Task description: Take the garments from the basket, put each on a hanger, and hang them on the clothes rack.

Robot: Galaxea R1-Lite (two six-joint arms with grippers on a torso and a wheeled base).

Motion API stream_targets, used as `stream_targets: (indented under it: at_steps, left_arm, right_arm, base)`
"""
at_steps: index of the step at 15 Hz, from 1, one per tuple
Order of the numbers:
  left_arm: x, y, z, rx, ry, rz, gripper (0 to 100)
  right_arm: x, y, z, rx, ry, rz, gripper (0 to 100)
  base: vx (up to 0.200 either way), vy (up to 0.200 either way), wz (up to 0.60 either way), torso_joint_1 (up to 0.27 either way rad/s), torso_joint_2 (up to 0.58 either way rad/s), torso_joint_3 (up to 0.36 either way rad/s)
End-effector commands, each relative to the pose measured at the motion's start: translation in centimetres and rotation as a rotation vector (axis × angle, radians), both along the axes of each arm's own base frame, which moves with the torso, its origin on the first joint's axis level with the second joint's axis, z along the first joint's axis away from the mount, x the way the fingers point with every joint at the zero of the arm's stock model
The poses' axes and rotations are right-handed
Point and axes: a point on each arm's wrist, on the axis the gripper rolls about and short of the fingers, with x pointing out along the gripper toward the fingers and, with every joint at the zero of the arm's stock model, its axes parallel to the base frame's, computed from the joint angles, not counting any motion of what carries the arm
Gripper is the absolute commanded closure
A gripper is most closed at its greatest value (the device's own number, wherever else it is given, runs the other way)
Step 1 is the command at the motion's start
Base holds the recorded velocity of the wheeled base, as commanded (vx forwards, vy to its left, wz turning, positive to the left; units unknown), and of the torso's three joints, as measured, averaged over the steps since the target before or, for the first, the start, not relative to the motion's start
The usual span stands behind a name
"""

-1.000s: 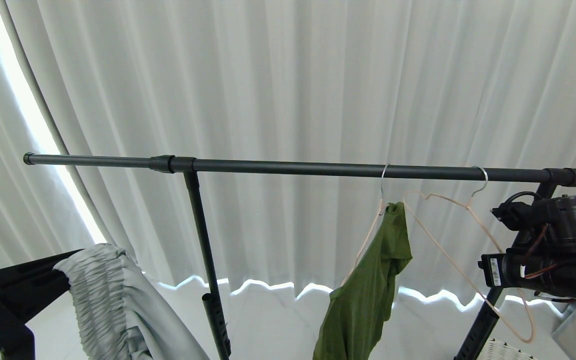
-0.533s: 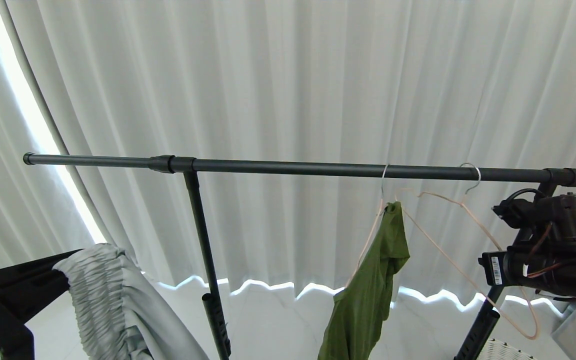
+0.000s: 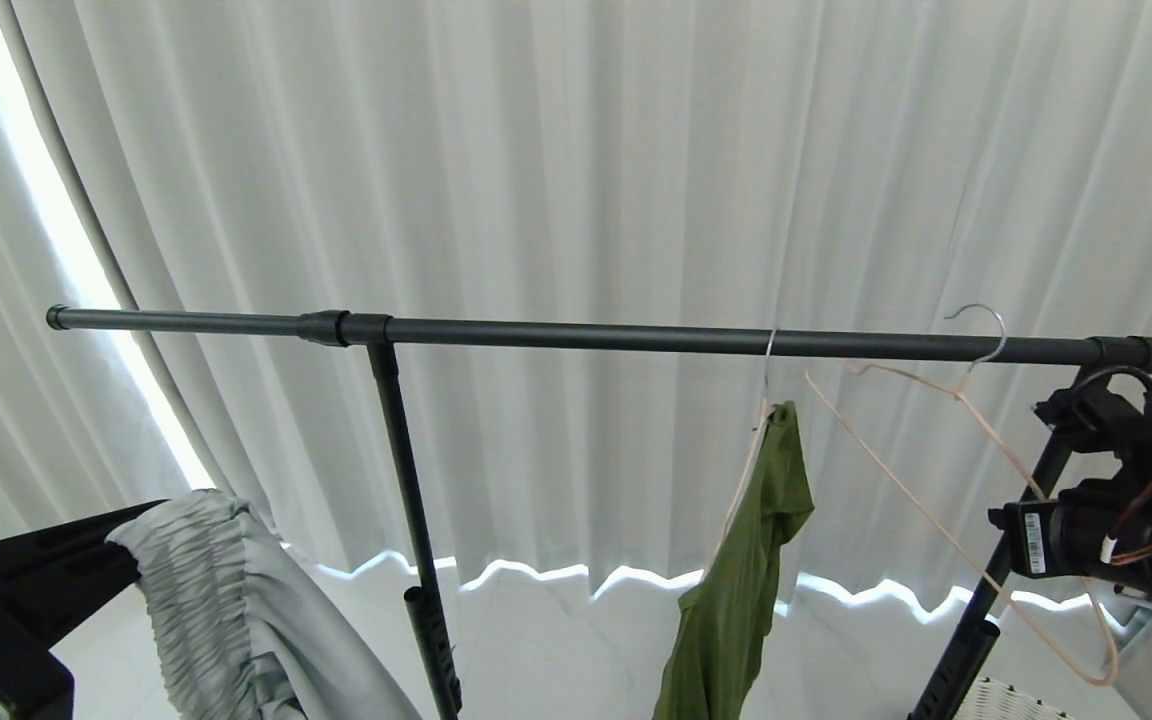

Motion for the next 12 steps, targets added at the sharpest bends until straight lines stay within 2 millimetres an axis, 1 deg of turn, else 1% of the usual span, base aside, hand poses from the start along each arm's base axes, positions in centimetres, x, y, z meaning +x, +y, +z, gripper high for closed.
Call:
stream_targets:
  at_steps: [1, 2, 4, 6, 12]
  left_arm:
    - [0.1, -0.1, -0.1, 0.008, 0.004, 0.003, 100]
    - [0.2, -0.1, -0.1, 0.012, 0.002, 0.015, 100]
    - [0.1, -0.1, -0.1, 0.015, -0.002, 0.028, 100]
    - [0.1, -0.1, -0.1, 0.015, -0.002, 0.028, 100]
    - [0.2, -0.1, -0.4, 0.024, 0.006, 0.028, 100]
  right_arm:
    - [-1.9, -0.4, 0.5, -0.002, -0.028, -0.008, 100]
    - [-3.0, -0.7, 0.2, -0.008, -0.028, -0.017, 100]
    - [-4.5, -1.1, 0.0, -0.008, -0.034, -0.019, 100]
    - [-5.5, -1.3, -0.6, -0.012, -0.027, -0.019, 100]
    - [-7.9, -1.8, -1.7, -0.040, -0.019, 0.009, 100]
  base:
    - [0.000, 0.000, 0.00, 0.000, 0.00, 0.000]
    - [0.000, 0.000, 0.00, 0.000, 0.00, 0.000]
    - [-0.200, 0.000, 0.00, 0.010, 0.01, -0.002]
    - [-0.200, 0.000, 0.00, 0.005, 0.01, 0.005]
    - [-0.200, 0.000, 0.00, -0.004, 0.00, 0.007]
